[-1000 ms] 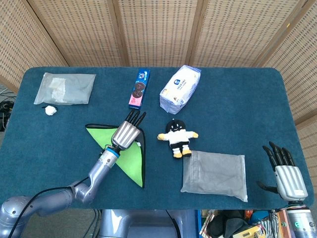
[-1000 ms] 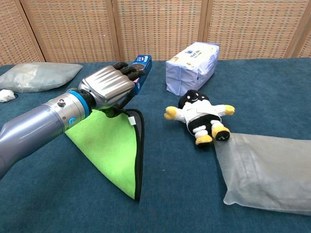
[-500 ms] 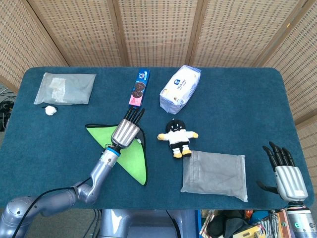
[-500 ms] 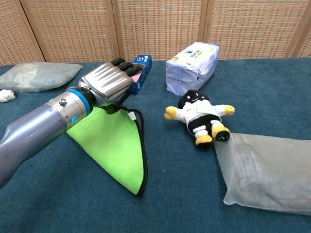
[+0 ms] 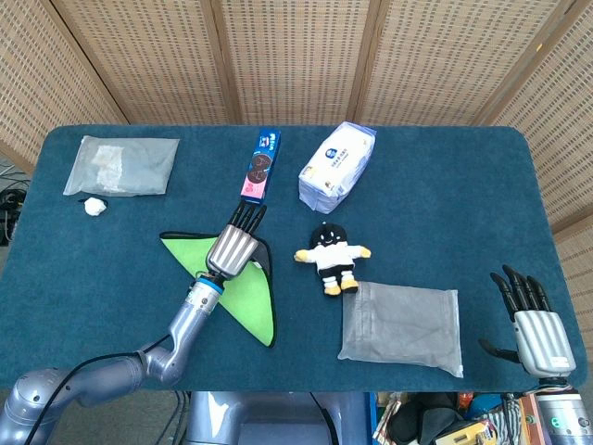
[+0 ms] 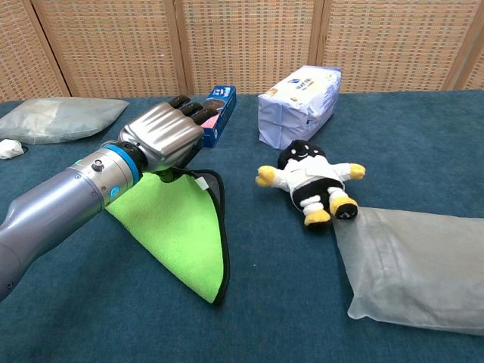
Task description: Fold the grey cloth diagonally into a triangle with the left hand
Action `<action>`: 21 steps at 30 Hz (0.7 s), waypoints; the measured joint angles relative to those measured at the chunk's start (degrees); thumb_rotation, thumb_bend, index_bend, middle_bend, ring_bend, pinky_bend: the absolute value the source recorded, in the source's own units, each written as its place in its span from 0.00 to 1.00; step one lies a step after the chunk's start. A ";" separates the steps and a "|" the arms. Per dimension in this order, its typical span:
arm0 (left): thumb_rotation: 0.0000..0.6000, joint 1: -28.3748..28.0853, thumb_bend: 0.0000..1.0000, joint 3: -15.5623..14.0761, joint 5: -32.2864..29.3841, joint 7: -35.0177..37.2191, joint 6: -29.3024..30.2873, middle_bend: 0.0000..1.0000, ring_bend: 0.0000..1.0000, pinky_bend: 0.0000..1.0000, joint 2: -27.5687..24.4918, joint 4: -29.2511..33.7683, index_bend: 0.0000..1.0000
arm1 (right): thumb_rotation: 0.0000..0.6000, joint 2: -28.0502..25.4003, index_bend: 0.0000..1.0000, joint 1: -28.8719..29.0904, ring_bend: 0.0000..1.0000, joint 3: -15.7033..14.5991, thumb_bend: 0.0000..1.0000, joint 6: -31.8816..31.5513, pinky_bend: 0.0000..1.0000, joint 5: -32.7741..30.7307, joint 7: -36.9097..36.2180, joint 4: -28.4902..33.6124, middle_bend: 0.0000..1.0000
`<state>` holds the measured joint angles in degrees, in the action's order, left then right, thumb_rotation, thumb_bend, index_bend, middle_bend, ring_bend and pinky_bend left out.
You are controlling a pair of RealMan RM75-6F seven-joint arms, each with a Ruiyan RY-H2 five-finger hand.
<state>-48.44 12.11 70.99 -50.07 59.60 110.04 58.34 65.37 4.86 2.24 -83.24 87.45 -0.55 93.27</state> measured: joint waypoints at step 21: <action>1.00 1.37 0.24 0.17 -1.63 0.67 2.21 0.00 0.00 0.00 -1.05 4.50 0.00 | 1.00 0.00 0.00 -0.05 0.00 -0.20 0.00 -0.10 0.00 0.28 -0.01 -0.03 0.00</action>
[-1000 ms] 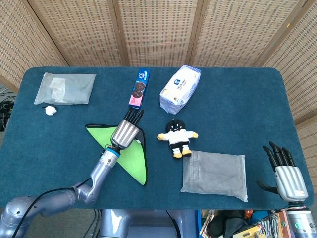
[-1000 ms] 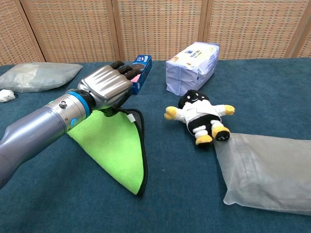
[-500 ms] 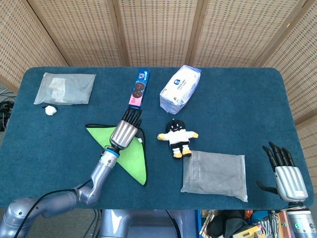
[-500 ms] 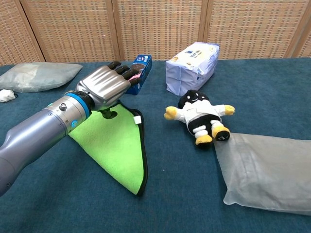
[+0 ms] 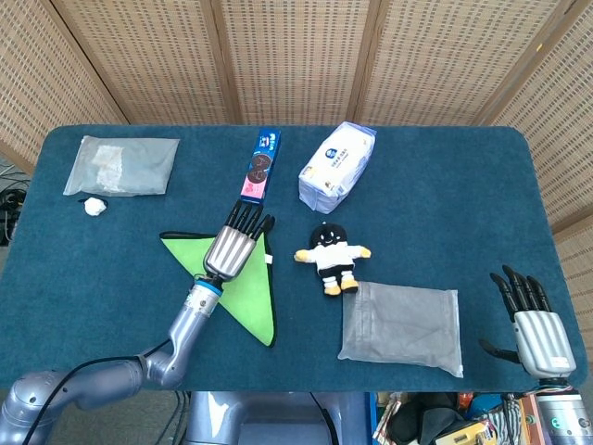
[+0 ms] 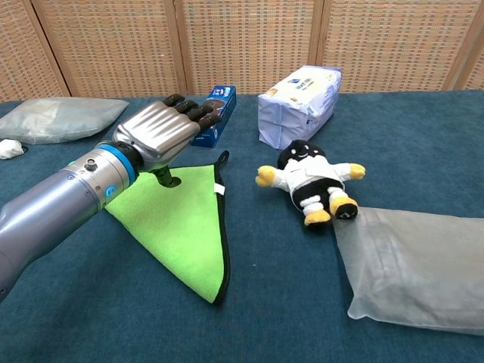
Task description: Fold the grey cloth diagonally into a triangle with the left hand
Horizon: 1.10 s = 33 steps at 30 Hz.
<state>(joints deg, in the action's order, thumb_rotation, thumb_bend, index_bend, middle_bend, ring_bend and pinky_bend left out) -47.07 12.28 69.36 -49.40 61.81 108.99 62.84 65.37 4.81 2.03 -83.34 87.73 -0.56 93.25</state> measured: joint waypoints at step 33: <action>1.00 34.17 0.24 -24.02 20.03 17.55 31.10 0.00 0.00 0.00 -36.65 39.44 0.00 | 1.00 -0.19 0.00 -1.00 0.00 -0.58 0.00 -3.31 0.00 3.22 6.96 2.45 0.00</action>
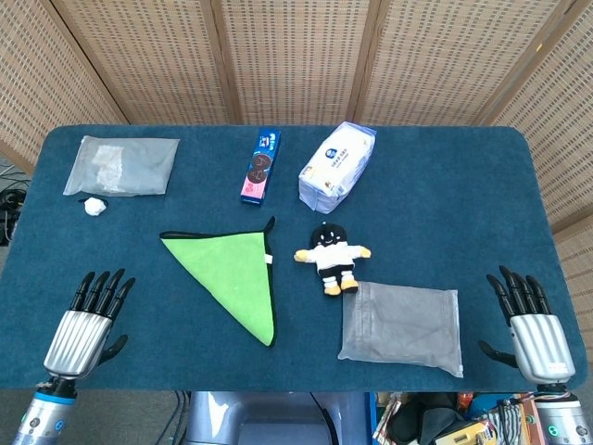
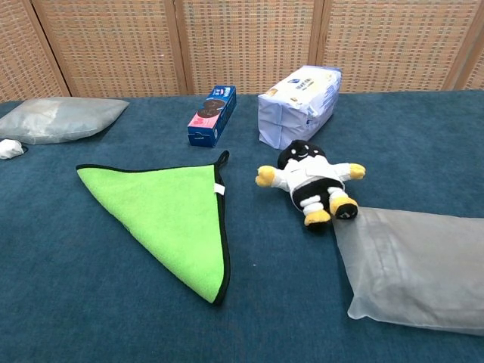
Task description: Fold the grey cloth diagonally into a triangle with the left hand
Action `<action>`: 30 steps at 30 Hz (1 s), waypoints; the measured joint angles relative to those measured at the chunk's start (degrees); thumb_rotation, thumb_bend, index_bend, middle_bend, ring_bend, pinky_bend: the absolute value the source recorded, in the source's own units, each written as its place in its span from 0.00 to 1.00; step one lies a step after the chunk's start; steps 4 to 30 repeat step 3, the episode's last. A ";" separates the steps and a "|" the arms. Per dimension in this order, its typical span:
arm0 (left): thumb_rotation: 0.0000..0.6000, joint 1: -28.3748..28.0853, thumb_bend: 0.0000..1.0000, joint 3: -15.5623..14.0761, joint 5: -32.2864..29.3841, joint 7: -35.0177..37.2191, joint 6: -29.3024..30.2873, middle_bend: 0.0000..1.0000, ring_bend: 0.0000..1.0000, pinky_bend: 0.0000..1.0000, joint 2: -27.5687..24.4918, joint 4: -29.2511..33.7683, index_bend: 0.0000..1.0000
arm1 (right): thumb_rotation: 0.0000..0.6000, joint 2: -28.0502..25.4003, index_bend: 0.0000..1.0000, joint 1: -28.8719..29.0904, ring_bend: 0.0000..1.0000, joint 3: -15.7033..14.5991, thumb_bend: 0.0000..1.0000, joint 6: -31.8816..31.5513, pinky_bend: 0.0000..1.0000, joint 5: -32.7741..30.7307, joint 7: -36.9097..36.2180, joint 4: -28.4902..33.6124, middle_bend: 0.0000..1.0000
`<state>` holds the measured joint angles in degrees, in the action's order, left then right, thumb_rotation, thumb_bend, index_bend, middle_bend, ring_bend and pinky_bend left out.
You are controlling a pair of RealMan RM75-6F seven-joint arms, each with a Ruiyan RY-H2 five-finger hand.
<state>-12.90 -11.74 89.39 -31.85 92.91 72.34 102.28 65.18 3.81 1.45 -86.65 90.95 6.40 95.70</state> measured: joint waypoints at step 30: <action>1.00 0.84 0.24 0.46 0.38 0.77 0.44 0.00 0.00 0.00 -0.64 0.32 0.00 | 1.00 0.31 0.00 0.05 0.00 -0.09 0.00 0.17 0.00 0.10 0.42 -0.11 0.00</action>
